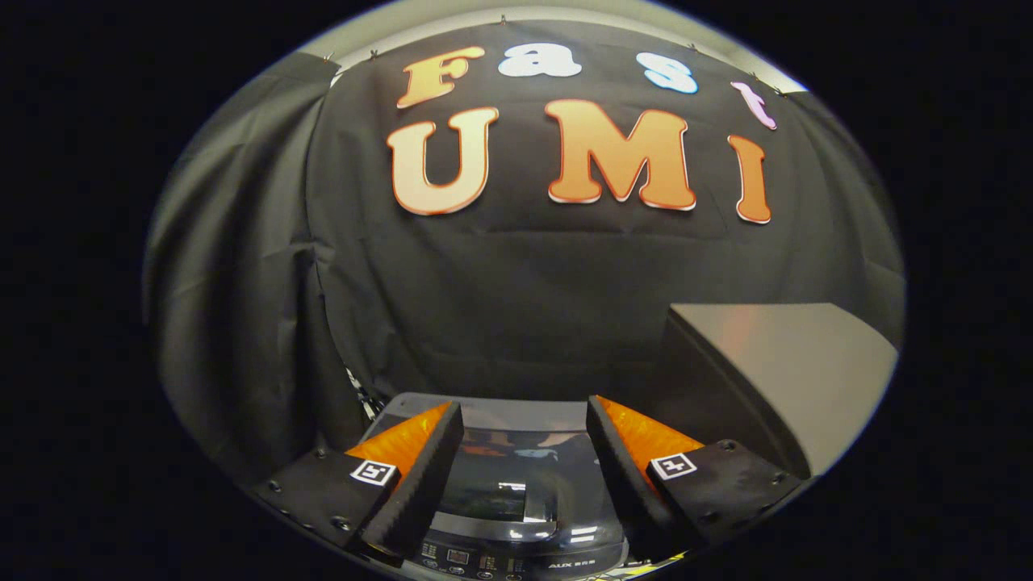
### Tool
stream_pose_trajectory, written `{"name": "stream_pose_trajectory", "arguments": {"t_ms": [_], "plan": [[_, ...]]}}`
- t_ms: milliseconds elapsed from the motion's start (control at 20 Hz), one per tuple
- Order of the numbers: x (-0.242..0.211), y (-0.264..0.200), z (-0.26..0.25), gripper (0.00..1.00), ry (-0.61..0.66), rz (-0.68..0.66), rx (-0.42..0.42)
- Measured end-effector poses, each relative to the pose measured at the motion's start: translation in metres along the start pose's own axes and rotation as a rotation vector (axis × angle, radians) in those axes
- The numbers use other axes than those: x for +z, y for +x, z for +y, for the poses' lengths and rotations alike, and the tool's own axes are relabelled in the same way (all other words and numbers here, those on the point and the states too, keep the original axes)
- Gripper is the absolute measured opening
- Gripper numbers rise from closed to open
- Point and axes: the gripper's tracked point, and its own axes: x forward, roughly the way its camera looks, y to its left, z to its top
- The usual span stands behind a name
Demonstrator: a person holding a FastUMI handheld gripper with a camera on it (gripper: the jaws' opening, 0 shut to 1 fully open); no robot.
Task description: Put the clothes into the washing machine and then close the washing machine lid.
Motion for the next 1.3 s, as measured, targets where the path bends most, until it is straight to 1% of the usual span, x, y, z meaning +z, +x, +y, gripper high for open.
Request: {"name": "stream_pose_trajectory", "arguments": {"t_ms": [200,350,550,800,1000,1300], "plan": [[0.055,-0.060,-0.016,0.98,-0.008,-0.098,0.027],[0.081,-0.109,-0.032,0.98,-0.015,-0.153,0.051],[0.111,-0.184,-0.069,0.98,-0.026,-0.216,0.052],[0.125,-0.258,-0.124,0.98,0.003,-0.290,0.019],[0.119,-0.304,-0.170,0.98,-0.009,-0.323,-0.024],[0.104,-0.360,-0.223,0.98,0.020,-0.349,-0.044]]}}
